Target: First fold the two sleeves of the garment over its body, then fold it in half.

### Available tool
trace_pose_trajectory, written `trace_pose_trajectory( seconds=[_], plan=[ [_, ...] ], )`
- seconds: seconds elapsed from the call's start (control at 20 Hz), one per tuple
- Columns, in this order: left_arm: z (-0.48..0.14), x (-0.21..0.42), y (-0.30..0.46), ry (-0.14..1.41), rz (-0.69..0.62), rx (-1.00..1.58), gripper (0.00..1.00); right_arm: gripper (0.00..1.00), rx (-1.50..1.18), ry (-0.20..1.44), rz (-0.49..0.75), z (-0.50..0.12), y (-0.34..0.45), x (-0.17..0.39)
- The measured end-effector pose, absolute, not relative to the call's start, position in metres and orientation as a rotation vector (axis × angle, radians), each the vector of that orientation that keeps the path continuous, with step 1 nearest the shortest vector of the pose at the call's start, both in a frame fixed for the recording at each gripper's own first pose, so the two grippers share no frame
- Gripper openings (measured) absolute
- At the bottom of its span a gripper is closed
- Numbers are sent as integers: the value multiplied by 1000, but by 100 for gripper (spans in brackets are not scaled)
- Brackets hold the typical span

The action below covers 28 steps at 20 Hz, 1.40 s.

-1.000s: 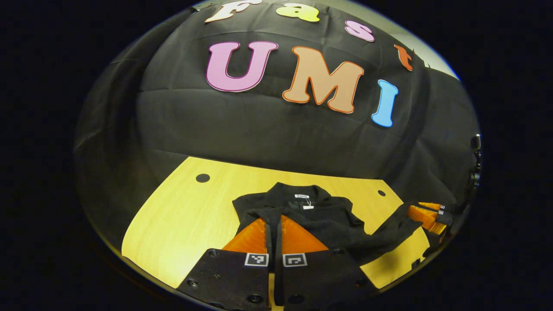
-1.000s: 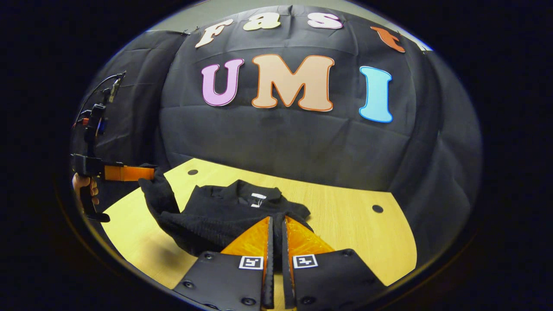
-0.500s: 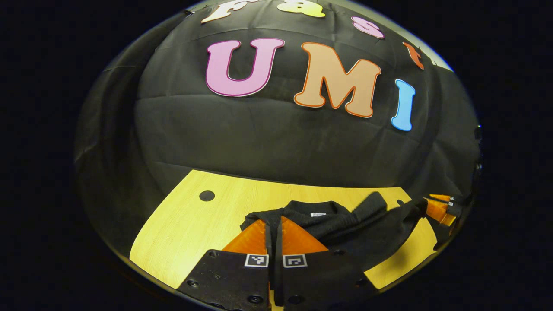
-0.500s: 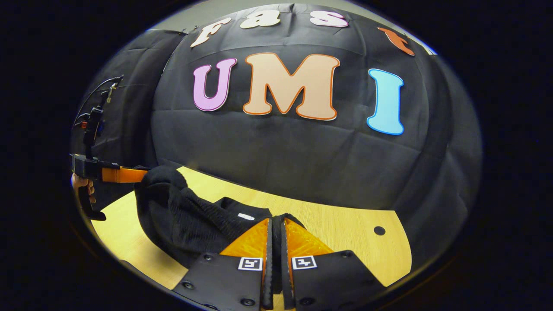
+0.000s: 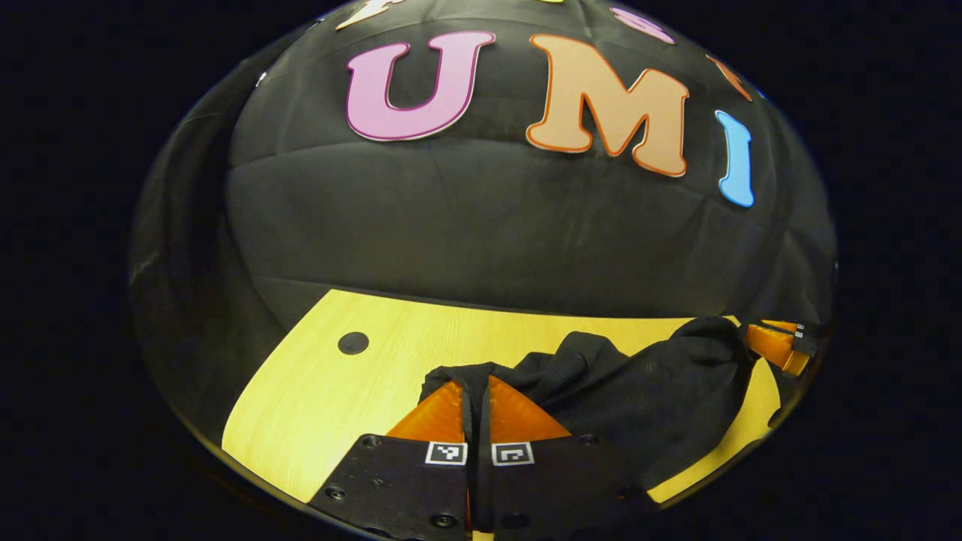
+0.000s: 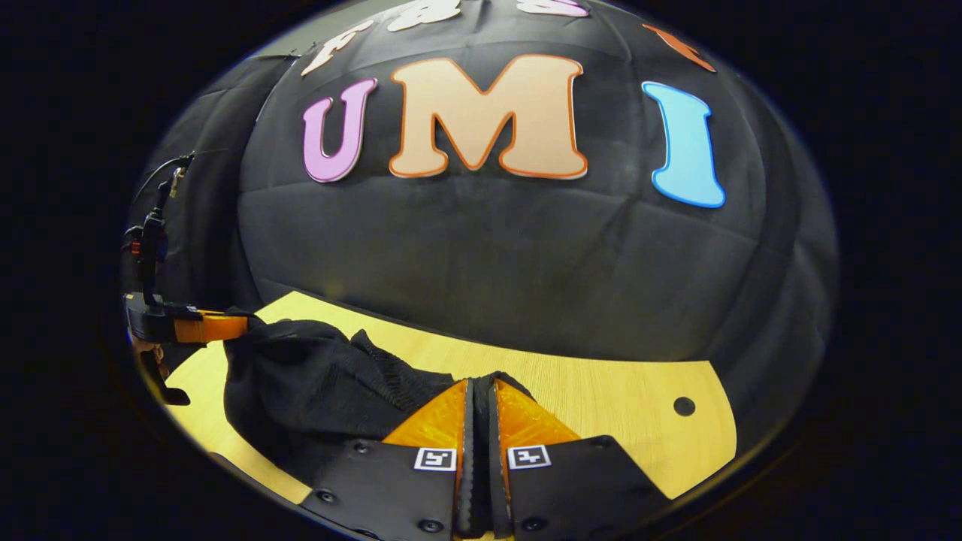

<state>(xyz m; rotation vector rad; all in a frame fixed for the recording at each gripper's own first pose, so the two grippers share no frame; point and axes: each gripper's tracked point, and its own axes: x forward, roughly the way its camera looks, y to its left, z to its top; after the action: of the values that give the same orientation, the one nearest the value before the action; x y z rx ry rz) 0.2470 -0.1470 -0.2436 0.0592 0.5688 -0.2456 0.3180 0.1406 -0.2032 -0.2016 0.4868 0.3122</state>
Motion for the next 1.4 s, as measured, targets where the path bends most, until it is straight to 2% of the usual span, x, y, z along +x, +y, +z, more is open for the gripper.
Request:
trace_pose_trajectory(
  seconds=[0.1, 0.15, 0.2, 0.35, 0.4, 0.45, 0.55, 0.85, 1.15, 1.4],
  plan=[
    [-251, 248, -140, 583, -216, 87, 0, 11, -206, 517, 300, -215, 137, 322],
    [-248, 250, -134, 574, -189, 95, 4, 17, -202, 517, 295, -215, 135, 323],
    [-246, 253, -132, 562, -179, 93, 12, 22, -190, 505, 297, -210, 134, 323],
    [-237, 255, -123, 530, -144, 107, 65, 52, -149, 456, 280, -192, 130, 325],
    [-231, 254, -119, 515, -124, 121, 82, 56, -139, 444, 263, -186, 125, 326],
    [-226, 255, -113, 499, -106, 137, 100, 71, -132, 436, 252, -181, 120, 325],
    [-208, 254, -110, 452, -90, 125, 99, 99, -122, 420, 248, -173, 117, 323],
    [-157, 224, -98, 346, -80, 102, 98, 99, -91, 332, 263, -137, 109, 272],
    [-124, 157, -91, 332, -118, 34, 100, 99, -140, 203, 295, -95, 93, 185],
    [-85, 105, -79, 216, -128, 42, 99, 98, -96, 174, 269, -82, 83, 114]
  ],
)
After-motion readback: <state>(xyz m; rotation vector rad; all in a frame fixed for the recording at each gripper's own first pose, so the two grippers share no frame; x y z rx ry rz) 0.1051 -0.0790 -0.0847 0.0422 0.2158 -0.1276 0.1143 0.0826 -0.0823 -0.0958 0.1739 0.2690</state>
